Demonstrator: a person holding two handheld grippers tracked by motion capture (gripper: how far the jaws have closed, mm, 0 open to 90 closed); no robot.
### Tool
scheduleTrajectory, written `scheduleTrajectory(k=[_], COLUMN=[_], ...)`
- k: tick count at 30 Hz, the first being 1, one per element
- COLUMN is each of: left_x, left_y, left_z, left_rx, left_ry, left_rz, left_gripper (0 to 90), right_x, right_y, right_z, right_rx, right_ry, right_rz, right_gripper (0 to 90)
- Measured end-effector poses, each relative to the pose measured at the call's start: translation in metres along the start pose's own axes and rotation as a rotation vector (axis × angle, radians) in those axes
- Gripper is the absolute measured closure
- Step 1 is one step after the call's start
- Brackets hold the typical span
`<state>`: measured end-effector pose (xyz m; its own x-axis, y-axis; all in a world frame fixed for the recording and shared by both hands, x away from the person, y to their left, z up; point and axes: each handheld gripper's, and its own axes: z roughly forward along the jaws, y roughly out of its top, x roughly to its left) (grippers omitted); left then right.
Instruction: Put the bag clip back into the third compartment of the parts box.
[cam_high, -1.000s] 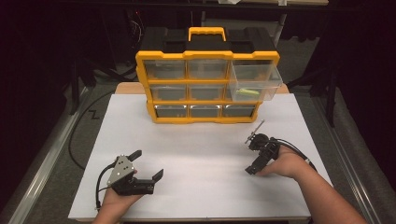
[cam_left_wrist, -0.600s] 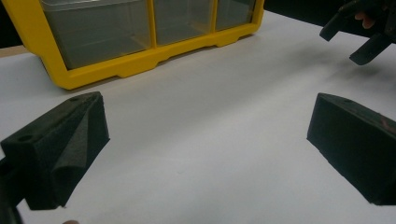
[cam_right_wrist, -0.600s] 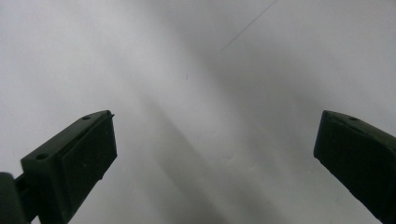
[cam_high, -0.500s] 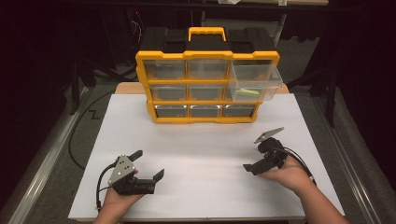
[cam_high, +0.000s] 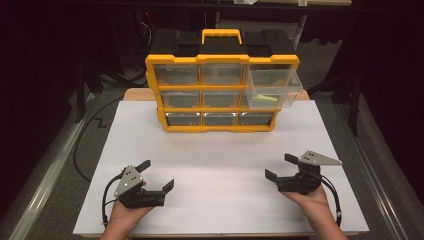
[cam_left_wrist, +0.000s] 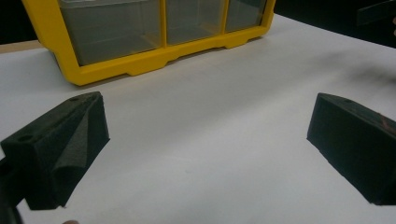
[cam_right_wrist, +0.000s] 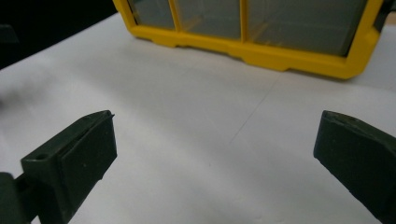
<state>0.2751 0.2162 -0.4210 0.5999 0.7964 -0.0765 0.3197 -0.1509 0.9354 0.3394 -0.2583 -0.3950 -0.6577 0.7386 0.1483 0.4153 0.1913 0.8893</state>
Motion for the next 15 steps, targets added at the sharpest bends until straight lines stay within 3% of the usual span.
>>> scheduleTrajectory(k=[4,5,6,9,11,15], left_x=[0.003,0.004,0.004,0.002,0.001,-0.002], left_y=[-0.001,0.000,0.000,0.001,0.001,0.001], left_z=[-0.001,-0.001,-0.001,0.000,0.000,0.000], left_rx=[0.002,-0.007,-0.010,-0.007,-0.005,0.009], left_ry=[0.011,0.015,0.017,0.028,0.032,0.034], left_rz=[-0.027,-0.036,-0.037,-0.035,-0.036,-0.016], left_gripper=[0.2,0.2,0.2,0.2,0.2,0.2], right_x=[0.001,0.001,-0.001,-0.003,-0.004,-0.002], right_y=[-0.020,-0.027,-0.030,-0.030,-0.029,-0.030], right_z=[-0.022,-0.026,-0.029,-0.030,-0.028,-0.026], right_rx=[-0.100,-0.103,-0.097,-0.108,-0.113,-0.099], right_ry=[-0.069,-0.076,-0.053,-0.069,-0.055,-0.053], right_rz=[-0.058,-0.062,-0.042,-0.033,-0.019,-0.041], right_gripper=[0.3,0.3,0.3,0.3,0.3,0.3])
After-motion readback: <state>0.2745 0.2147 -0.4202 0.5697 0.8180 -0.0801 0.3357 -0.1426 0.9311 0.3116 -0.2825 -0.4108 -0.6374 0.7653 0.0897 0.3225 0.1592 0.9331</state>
